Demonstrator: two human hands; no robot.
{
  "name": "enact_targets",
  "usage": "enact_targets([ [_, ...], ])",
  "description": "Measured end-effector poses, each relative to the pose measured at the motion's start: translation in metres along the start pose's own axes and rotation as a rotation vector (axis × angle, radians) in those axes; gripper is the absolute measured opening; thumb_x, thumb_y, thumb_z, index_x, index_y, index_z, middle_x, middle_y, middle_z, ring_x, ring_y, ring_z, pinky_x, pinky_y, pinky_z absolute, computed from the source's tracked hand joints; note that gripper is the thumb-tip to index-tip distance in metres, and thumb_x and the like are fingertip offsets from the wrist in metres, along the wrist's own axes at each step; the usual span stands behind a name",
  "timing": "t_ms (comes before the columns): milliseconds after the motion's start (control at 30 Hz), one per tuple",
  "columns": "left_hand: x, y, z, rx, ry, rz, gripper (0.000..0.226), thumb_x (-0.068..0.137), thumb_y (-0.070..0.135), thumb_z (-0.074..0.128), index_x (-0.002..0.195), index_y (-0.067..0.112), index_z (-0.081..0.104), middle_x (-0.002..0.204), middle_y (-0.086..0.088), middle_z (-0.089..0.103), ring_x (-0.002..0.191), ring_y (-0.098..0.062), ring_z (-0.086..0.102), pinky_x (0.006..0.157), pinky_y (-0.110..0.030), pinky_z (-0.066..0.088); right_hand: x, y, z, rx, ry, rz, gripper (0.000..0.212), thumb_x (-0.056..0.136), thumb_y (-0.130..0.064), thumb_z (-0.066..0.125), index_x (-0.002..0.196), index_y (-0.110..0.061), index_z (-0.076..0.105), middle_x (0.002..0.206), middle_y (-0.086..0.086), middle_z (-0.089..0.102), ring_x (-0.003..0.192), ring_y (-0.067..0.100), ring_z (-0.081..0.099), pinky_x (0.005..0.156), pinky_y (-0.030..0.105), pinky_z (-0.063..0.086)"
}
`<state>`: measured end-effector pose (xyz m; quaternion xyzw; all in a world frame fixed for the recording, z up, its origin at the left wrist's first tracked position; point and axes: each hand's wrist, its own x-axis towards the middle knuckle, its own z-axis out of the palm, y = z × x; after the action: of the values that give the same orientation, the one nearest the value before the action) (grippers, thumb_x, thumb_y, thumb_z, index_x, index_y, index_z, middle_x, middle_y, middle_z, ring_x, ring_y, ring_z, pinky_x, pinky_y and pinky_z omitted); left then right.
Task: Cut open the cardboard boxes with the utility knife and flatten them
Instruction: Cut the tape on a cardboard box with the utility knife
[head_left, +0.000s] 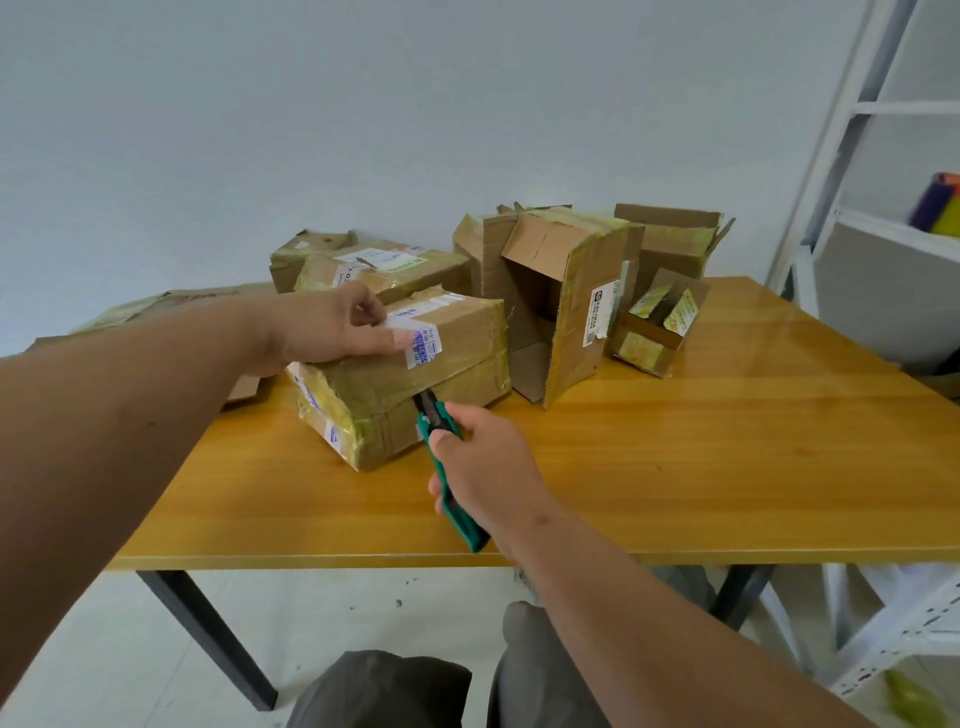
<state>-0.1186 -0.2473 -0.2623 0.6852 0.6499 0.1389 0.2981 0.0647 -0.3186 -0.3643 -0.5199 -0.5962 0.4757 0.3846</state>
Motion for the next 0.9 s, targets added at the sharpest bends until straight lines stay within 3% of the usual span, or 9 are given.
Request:
enact_targets([
  [100,-0.014,-0.012,-0.012,0.011,-0.269,-0.02,0.092,0.042,0.048,0.087,0.125,0.049,0.047,0.143,0.013,0.033,0.122,-0.015,0.04,0.097,-0.033,0.035,0.002,-0.001,-0.013,0.044,0.016,0.066,0.044,0.102,-0.019,0.052,0.145,-0.021,0.045,0.11,0.013,0.065,0.071,0.014,0.063,0.063,0.028,0.059],
  [167,-0.02,-0.019,-0.014,0.033,-0.3,-0.027,0.099,0.038,0.049,0.087,0.125,0.059,0.042,0.147,0.012,0.028,0.128,-0.018,0.036,0.1,-0.033,0.033,0.001,-0.003,-0.018,0.103,0.019,0.087,0.044,0.102,-0.016,0.052,0.145,-0.02,0.045,0.106,0.015,0.066,0.067,0.013,0.06,0.056,0.023,0.055],
  [233,-0.023,-0.02,-0.011,0.106,-0.224,-0.009,0.099,0.035,0.07,0.081,0.124,0.067,0.038,0.154,0.009,0.025,0.137,-0.02,0.03,0.109,-0.036,0.029,-0.002,-0.004,-0.02,0.151,0.018,0.095,0.041,0.102,-0.013,0.051,0.143,-0.018,0.049,0.103,0.016,0.066,0.064,0.014,0.058,0.054,0.024,0.053],
  [300,-0.021,-0.02,-0.004,0.255,-0.127,0.026,0.093,0.052,0.081,0.07,0.134,0.064,0.032,0.158,0.008,0.024,0.142,-0.022,0.026,0.112,-0.04,0.024,-0.005,-0.004,-0.02,0.181,0.031,0.103,0.039,0.102,-0.012,0.051,0.141,-0.018,0.05,0.1,0.017,0.066,0.065,0.015,0.057,0.055,0.025,0.054],
  [367,-0.018,-0.019,0.003,0.36,-0.036,0.06,0.079,0.072,0.068,0.062,0.141,0.058,0.028,0.158,0.007,0.026,0.143,-0.023,0.027,0.112,-0.039,0.024,-0.007,-0.002,-0.018,0.224,0.042,0.108,0.04,0.102,-0.012,0.051,0.142,-0.017,0.049,0.096,0.015,0.065,0.064,0.015,0.057,0.054,0.025,0.053],
  [433,-0.016,-0.018,0.005,0.392,0.0,0.082,0.073,0.077,0.062,0.058,0.143,0.055,0.028,0.157,0.006,0.029,0.142,-0.023,0.029,0.112,-0.038,0.024,-0.009,-0.001,-0.016,0.244,0.06,0.103,0.04,0.103,-0.012,0.05,0.142,-0.016,0.049,0.089,0.013,0.063,0.061,0.014,0.056,0.052,0.024,0.052],
  [733,-0.015,0.0,0.012,0.515,0.033,0.075,0.084,0.066,0.075,0.043,0.145,0.053,0.026,0.155,0.002,0.034,0.14,-0.027,0.034,0.111,-0.042,0.031,-0.019,-0.004,-0.02,0.205,0.14,0.06,0.033,0.103,-0.014,0.049,0.135,-0.012,0.053,0.078,0.01,0.062,0.059,0.015,0.057,0.061,0.031,0.056],
  [900,-0.013,0.002,0.018,0.528,0.108,0.095,0.083,0.063,0.079,0.04,0.142,0.056,0.03,0.149,0.001,0.044,0.132,-0.027,0.044,0.105,-0.041,0.039,-0.029,-0.007,-0.024,0.215,0.113,0.081,0.033,0.103,-0.014,0.049,0.136,-0.015,0.053,0.083,0.014,0.062,0.058,0.014,0.056,0.048,0.022,0.05],
])
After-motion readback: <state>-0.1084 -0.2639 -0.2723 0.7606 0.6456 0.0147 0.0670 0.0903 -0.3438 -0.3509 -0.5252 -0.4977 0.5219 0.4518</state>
